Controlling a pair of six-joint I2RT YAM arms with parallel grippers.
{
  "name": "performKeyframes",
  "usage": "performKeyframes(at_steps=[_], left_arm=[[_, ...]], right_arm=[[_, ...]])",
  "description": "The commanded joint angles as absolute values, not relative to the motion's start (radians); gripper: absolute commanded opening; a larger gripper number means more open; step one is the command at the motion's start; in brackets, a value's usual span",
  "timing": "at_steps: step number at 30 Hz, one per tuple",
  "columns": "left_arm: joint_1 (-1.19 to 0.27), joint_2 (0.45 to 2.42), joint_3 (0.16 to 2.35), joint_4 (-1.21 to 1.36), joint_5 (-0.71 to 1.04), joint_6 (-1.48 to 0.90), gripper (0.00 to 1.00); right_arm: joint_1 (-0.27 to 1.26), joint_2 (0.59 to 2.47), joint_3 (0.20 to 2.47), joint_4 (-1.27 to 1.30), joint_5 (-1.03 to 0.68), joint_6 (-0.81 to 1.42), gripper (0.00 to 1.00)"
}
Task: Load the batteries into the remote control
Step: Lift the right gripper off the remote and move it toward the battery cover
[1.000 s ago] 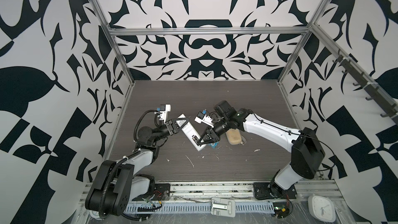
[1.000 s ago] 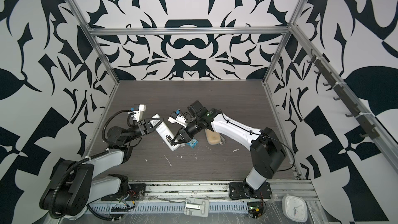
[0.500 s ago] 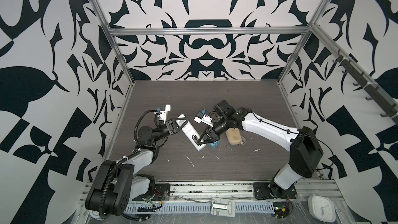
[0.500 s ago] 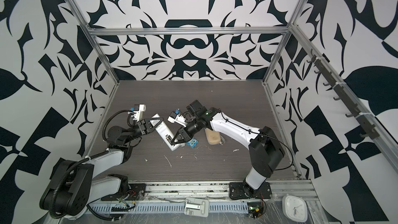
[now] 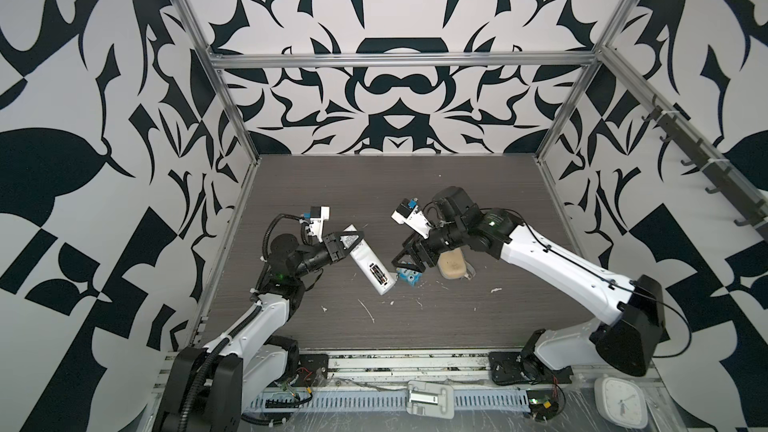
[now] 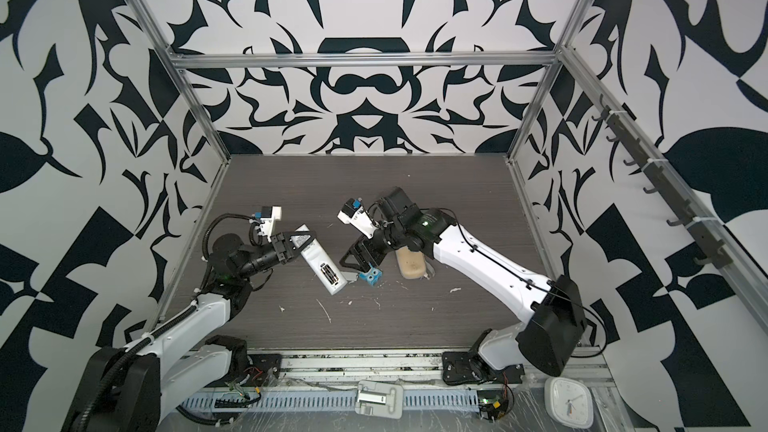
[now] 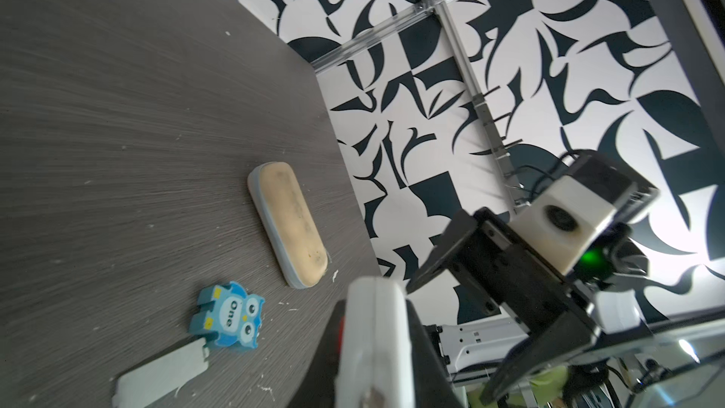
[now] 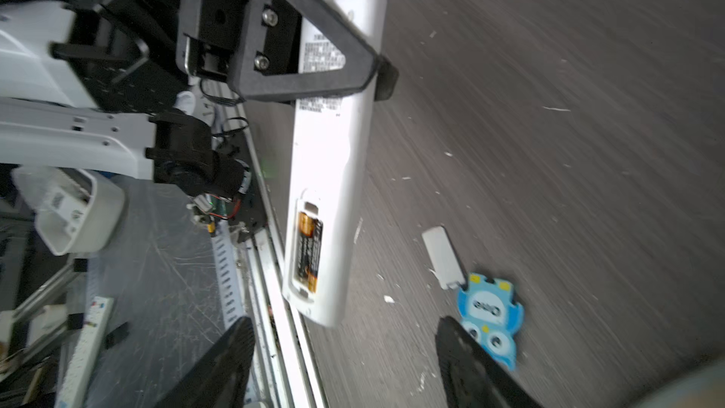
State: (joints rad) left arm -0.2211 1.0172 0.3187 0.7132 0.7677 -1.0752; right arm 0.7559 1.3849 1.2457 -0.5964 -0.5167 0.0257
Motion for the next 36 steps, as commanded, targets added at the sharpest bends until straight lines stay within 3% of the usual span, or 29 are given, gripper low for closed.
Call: performKeyframes(at_steps=[1,9,15,20,24,36], left_arm=[[-0.216,0.980,0.366,0.490,0.696,-0.980,0.00],[-0.188,0.863,0.365,0.154,0.549,-0.893,0.00],[-0.098,0.668,0.378,-0.114,0.360,-0.798,0.00],[-0.036,0.629,0.367,-0.128,0.349,-0.779,0.00],[-0.021,0.654,0.368,-0.108,0.365,-0.773,0.00],[0.007,0.585,0.355,-0.146,0.291,-0.767,0.00]], right_arm=[[0.750,1.379,1.206,-0.688,-0.303,0.034,0.76],[0.752,1.595,1.340,-0.735,-0.337,-0.020,0.72],[0.819,1.566,1.226,-0.605,-0.268,0.348,0.72],[0.911,1.508,1.083,-0.488,-0.217,0.605,0.77],[0.980,1.576,1.046,-0.341,-0.215,0.746,0.78],[0.998,1.793,1.143,-0.268,-0.172,0.783,0.81]])
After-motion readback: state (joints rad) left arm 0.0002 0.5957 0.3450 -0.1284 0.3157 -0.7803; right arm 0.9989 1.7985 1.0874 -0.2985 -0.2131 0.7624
